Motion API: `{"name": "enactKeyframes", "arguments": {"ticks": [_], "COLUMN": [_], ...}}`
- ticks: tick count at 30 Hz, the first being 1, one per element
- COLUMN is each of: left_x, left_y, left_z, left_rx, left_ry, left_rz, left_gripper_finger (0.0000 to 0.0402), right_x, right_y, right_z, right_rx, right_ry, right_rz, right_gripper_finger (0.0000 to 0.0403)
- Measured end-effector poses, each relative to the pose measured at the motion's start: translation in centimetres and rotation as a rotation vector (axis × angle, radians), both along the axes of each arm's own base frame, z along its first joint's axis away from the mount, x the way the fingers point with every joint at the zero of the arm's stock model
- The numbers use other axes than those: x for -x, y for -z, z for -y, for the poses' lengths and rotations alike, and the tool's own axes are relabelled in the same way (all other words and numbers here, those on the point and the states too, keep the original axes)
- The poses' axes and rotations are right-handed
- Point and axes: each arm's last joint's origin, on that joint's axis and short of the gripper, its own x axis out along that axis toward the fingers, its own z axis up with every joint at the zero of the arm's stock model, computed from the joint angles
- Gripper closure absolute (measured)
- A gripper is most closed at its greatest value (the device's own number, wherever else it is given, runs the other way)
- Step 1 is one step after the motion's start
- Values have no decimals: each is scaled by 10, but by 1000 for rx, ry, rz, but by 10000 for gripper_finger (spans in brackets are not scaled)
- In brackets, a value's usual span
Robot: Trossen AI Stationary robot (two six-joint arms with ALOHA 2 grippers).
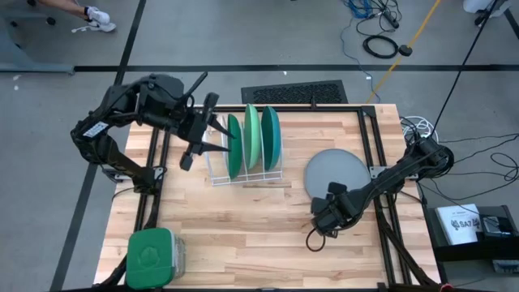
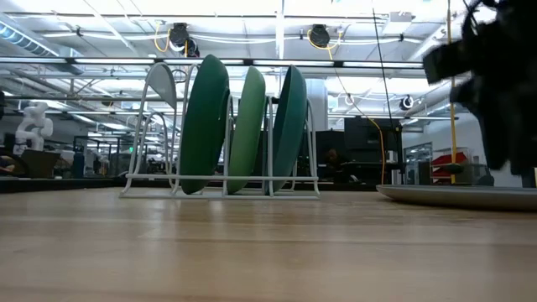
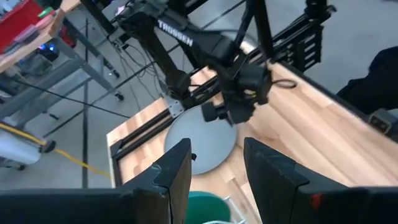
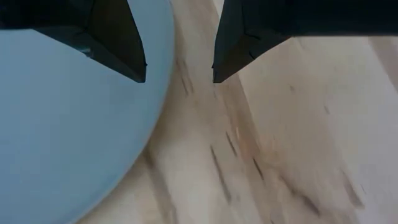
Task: Sort dishes
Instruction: Put the gray plate into the dish rack
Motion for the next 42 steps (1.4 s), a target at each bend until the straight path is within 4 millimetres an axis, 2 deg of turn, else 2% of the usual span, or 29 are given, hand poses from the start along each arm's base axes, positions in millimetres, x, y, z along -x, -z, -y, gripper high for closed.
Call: {"name": "enactKeyframes", "arguments": {"ticks": [9,15,19,24,28,35,42], "left_x": [0,0,0,1,1,2,0], "left_y": [1,1,1,2,5,6,9], "left_z": [9,12,13,13,13,12,12], "left_rx": [8,8,10,10,11,30,38], "left_ry": [37,48,50,50,49,38,33], "left_rz": [-10,-11,-13,-25,-56,-75,-90], "left_gripper_finger": [254,254,254,254,254,254,254], "right_x": [13,14,11,5,-1,-19,-44], "right_y": [33,41,41,41,40,16,-45], "right_z": [17,24,23,22,19,1,-21], "right_rx": [8,-7,-21,14,-17,-192,-299], "right_ry": [22,7,-35,-45,-60,-161,-348], "right_rz": [-30,-22,-1,81,135,166,253], "right_gripper_finger": [222,234,282,375,390,401,402]}}
